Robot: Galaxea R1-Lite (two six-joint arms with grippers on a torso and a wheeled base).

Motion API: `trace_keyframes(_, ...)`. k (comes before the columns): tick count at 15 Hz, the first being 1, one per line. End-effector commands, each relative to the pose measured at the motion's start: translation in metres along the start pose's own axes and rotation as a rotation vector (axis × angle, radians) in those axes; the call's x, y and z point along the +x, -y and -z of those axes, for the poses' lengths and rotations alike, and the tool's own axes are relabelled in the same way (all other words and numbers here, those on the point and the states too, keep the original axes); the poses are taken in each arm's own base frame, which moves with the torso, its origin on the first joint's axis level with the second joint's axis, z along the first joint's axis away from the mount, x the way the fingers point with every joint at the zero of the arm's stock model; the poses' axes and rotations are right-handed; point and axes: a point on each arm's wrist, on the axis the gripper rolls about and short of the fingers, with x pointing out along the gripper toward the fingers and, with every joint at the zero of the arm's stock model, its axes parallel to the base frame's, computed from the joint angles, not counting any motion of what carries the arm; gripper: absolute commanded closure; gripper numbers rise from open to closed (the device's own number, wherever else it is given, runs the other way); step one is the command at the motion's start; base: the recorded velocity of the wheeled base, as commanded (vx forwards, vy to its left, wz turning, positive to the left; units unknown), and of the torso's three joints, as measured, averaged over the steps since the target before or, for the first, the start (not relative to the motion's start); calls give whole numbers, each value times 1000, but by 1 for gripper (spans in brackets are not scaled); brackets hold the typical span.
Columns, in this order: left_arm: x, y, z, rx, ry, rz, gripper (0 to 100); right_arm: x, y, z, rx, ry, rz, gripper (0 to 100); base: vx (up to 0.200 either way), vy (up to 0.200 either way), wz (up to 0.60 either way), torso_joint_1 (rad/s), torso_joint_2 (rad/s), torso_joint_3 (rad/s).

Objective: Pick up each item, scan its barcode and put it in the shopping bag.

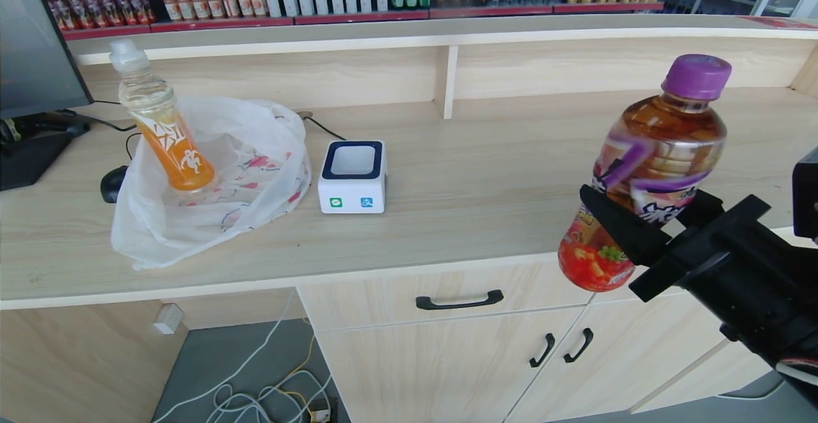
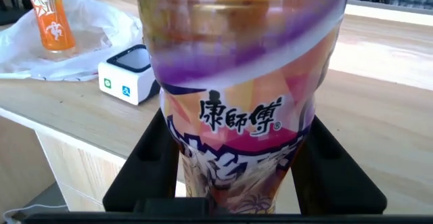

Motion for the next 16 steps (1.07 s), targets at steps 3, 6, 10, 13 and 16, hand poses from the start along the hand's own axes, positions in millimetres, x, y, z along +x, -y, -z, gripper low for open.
trace_keyframes(3, 0, 0, 0, 0, -1, 0, 0, 0, -3, -12, -19, 50, -16, 100, 0, 0, 0, 0, 0, 0)
trace_keyframes(6, 0, 0, 0, 0, 0, 0, 0, -5, -8, -4, -96, 17, -44, 100, 0, 0, 0, 0, 0, 0)
trace_keyframes(10, 0, 0, 0, 0, 0, 0, 0, -10, -29, -7, -251, 24, -101, 100, 0, 0, 0, 0, 0, 0)
trace_keyframes(13, 0, 0, 0, 0, 0, 0, 0, -17, -58, -9, -341, 18, -163, 100, 0, 0, 0, 0, 0, 0)
trace_keyframes(16, 0, 0, 0, 0, -1, 0, 0, -24, -81, -15, -459, 43, -213, 100, 0, 0, 0, 0, 0, 0)
